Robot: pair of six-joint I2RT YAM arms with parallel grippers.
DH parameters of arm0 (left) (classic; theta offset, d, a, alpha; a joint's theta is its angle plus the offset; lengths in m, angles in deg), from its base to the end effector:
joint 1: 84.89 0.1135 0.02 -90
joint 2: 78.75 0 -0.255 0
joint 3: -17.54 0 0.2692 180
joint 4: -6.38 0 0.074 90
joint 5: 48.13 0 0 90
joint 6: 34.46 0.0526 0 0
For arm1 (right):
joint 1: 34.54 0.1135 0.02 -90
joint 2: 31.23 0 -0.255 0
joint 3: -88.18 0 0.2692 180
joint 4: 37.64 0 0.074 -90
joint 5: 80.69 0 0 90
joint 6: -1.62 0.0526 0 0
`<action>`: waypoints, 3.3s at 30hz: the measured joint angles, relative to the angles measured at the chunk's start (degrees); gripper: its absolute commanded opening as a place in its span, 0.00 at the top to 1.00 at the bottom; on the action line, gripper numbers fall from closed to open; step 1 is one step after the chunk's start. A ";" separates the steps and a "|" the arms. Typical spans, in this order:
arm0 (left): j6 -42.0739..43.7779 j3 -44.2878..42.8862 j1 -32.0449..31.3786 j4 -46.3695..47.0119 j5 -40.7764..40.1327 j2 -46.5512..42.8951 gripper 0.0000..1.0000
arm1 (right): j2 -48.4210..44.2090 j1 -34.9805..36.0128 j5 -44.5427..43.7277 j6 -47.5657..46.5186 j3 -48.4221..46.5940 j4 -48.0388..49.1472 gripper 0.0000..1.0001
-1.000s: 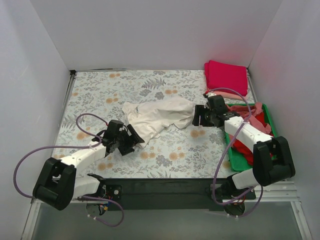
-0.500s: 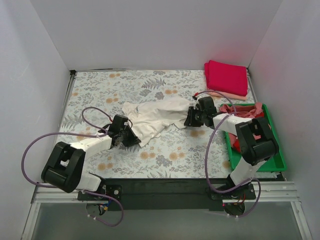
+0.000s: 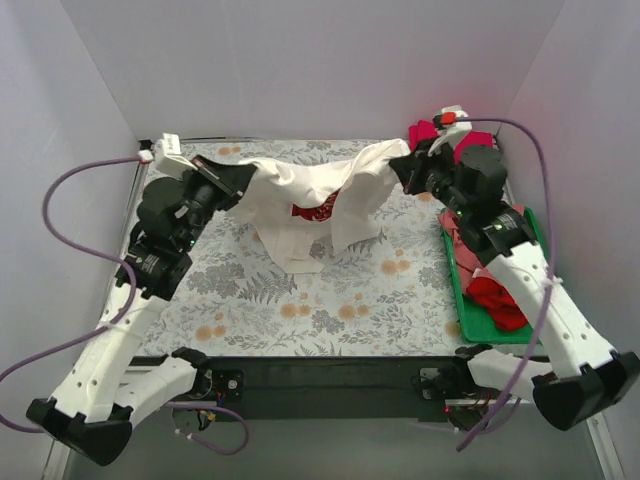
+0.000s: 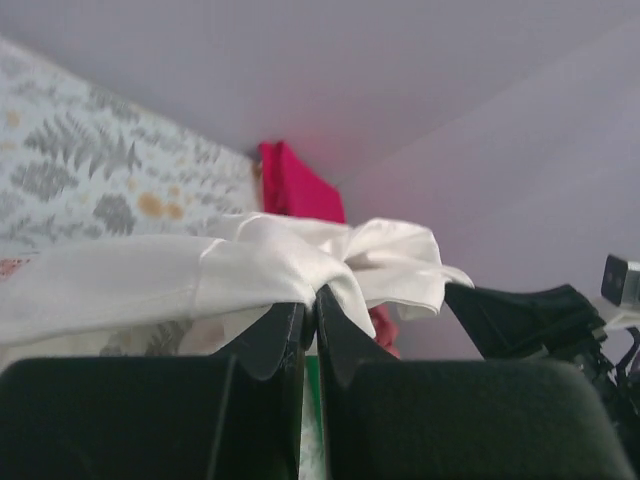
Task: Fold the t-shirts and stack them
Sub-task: Flatten the tshirt out
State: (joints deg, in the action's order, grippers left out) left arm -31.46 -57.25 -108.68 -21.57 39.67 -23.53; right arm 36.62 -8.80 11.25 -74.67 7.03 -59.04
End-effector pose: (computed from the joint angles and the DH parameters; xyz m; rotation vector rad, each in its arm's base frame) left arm 0.2327 -0.1004 0.3947 -1.0385 1.6266 -1.3504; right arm 0.2795 0.1367 0.3938 -0.2080 1.7294 0.5379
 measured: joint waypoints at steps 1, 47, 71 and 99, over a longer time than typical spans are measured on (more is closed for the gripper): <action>0.55 -2.86 0.00 0.26 -1.11 -0.94 1.00 | -2.32 0.09 0.50 -0.66 -2.54 -0.61 0.99; 2.43 -0.74 22.56 -4.79 -15.80 -3.08 0.55 | 1.22 -8.09 30.53 -17.16 -7.52 -14.38 0.64; -12.11 18.62 22.77 -11.56 -6.86 8.61 0.07 | -2.08 -4.33 7.21 1.64 26.12 -8.83 0.11; -11.39 34.32 22.53 1.55 -0.57 11.87 0.06 | 10.03 0.59 -6.16 6.97 17.38 -17.22 0.99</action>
State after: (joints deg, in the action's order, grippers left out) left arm -42.85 -22.94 -86.14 -20.02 39.10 -11.66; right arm 46.65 -8.21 5.08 -67.69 24.41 -76.26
